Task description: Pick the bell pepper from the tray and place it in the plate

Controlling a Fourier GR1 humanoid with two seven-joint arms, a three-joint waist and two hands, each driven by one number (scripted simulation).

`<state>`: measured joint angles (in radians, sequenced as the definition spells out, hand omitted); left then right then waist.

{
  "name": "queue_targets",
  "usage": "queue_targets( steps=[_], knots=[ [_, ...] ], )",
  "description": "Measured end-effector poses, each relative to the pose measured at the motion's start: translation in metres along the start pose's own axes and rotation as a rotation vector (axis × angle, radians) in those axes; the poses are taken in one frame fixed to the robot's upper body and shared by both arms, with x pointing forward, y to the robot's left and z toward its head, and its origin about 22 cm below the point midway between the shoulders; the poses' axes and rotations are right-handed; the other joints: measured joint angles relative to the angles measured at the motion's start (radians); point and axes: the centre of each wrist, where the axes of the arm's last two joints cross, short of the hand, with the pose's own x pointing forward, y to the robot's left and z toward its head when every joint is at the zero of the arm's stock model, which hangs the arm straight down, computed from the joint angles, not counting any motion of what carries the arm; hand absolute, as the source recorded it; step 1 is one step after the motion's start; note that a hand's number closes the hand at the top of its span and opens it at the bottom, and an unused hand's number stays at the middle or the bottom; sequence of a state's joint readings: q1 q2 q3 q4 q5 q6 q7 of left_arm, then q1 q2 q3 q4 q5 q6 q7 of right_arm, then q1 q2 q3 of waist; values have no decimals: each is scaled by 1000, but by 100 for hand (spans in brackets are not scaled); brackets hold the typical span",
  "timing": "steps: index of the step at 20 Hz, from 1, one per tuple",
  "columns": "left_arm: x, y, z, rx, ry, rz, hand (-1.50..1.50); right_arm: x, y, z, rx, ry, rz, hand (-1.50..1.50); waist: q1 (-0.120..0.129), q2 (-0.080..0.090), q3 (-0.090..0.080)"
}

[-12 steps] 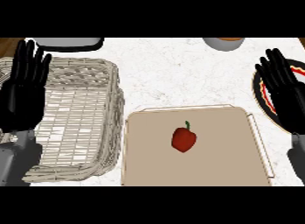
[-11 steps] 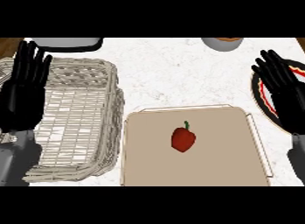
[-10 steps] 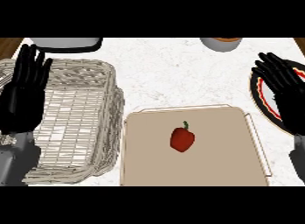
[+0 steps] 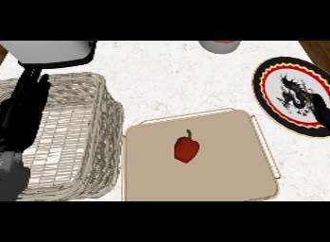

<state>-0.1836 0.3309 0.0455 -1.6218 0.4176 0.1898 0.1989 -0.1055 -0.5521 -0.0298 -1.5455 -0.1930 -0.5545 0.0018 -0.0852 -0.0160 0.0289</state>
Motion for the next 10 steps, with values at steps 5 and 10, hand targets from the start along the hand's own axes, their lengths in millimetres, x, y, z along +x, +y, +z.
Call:
queue_targets(
  steps=[5, 10],
  knots=[
    [-2, -7, 4, -44, 70, -8, 0, -10, 16, 34, -144, -26, 0, -150, 8, -11, 2],
    [-1, -15, 7, -78, 114, -18, 0, -18, 24, 73, -119, -14, 78, -150, 18, -12, 2]
  ],
)
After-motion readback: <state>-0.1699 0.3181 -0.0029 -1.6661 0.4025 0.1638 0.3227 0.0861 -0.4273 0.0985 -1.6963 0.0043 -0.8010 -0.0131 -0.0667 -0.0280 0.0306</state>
